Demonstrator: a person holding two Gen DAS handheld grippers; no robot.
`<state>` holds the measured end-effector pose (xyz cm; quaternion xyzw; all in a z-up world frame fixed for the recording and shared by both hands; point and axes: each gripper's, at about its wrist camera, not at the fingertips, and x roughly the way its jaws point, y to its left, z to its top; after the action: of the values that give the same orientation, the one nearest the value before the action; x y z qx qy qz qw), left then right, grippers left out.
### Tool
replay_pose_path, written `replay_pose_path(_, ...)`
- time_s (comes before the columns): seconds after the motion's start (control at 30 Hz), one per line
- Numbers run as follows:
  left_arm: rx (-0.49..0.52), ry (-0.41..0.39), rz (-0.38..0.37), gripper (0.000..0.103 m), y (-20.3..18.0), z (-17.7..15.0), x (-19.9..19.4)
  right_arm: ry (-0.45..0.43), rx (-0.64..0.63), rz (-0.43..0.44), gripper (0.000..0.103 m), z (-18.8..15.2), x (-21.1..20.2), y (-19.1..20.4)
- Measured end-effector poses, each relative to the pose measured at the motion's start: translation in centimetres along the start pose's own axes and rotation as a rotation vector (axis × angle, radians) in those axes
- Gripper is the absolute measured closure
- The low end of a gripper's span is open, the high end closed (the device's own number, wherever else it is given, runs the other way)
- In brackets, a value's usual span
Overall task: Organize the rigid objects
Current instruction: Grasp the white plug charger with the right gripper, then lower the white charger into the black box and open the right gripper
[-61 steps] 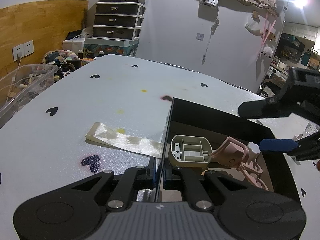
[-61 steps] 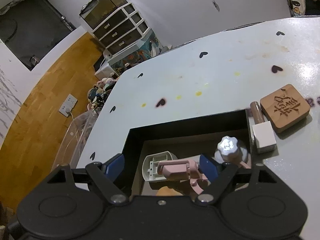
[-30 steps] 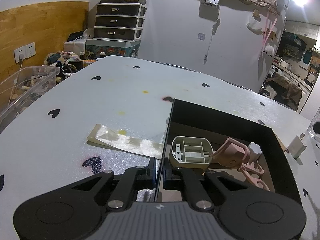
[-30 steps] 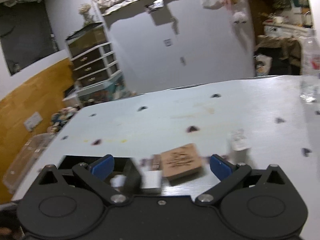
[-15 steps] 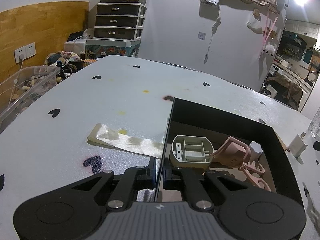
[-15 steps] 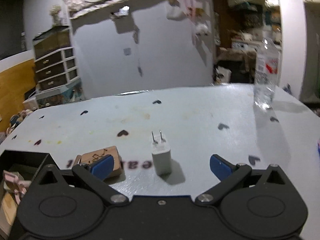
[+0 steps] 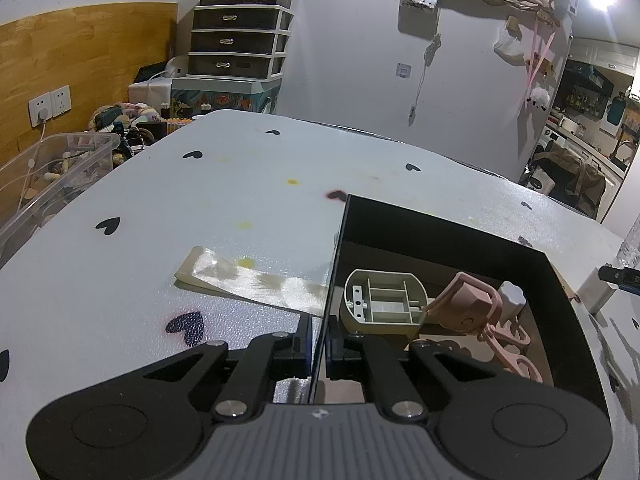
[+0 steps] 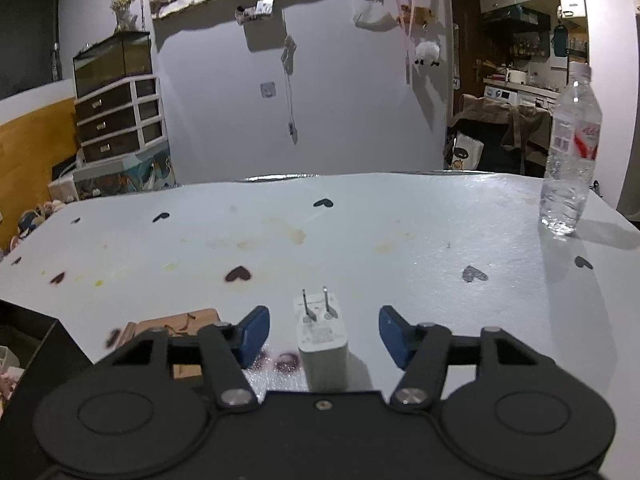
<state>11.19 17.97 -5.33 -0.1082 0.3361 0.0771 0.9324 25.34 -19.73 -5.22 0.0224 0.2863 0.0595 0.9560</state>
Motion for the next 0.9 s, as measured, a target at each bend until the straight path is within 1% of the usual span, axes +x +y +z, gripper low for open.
replay_pose_path(0.1, 0.0, 0.0, 0.001, 0.097, 0.0, 0.0, 0.0, 0.022, -0.013, 0.004, 0.051, 0.1, 0.8, 0.4)
replay_pose_path(0.13, 0.001, 0.0, 0.001, 0.097, 0.0, 0.0, 0.0, 0.028, -0.017, -0.001, 0.052, 0.1, 1.0, 0.5)
replay_pose_path(0.17, 0.001, 0.001, 0.001, 0.097, 0.1, 0.0, -0.1, 0.034, -0.022, -0.004, 0.056, 0.1, 1.3, 0.6)
replay_pose_path(0.2, 0.001, 0.0, 0.001, 0.097, 0.0, 0.0, 0.0, 0.04, -0.029, -0.003, 0.064, 0.1, 1.4, 0.7)
replay_pose_path(0.23, 0.001, 0.0, 0.001, 0.097, 0.0, 0.0, 0.0, 0.042, -0.034, -0.001, 0.066, 0.1, 1.5, 0.7)
replay_pose_path(0.27, 0.001, 0.0, 0.0, 0.097, 0.0, 0.0, 0.0, 0.038, -0.041, -0.006, 0.073, 0.1, 1.5, 0.7)
replay_pose_path(0.5, 0.001, 0.001, 0.001, 0.097, 0.0, 0.0, 0.0, 0.043, -0.048, 0.027, 0.075, -0.1, 0.9, 0.4)
replay_pose_path(0.6, 0.001, 0.001, 0.0, 0.097, 0.0, 0.0, 0.0, 0.033, -0.027, 0.062, 0.075, 0.0, 0.0, 0.5)
replay_pose_path(0.67, 0.002, 0.001, 0.001, 0.097, 0.0, 0.0, 0.0, 0.008, -0.018, 0.101, 0.075, 0.3, -1.2, 0.9)
replay_pose_path(0.77, 0.004, 0.001, 0.002, 0.097, 0.0, 0.0, 0.0, -0.029, -0.009, 0.2, 0.075, 1.0, -3.6, 2.1)
replay_pose_path(0.83, 0.005, 0.0, 0.002, 0.097, 0.0, 0.0, 0.1, -0.057, -0.019, 0.277, 0.075, 1.6, -5.4, 3.3)
replay_pose_path(0.9, 0.004, 0.0, 0.001, 0.097, -0.1, 0.0, 0.1, -0.078, -0.03, 0.375, 0.075, 2.2, -7.2, 4.9)
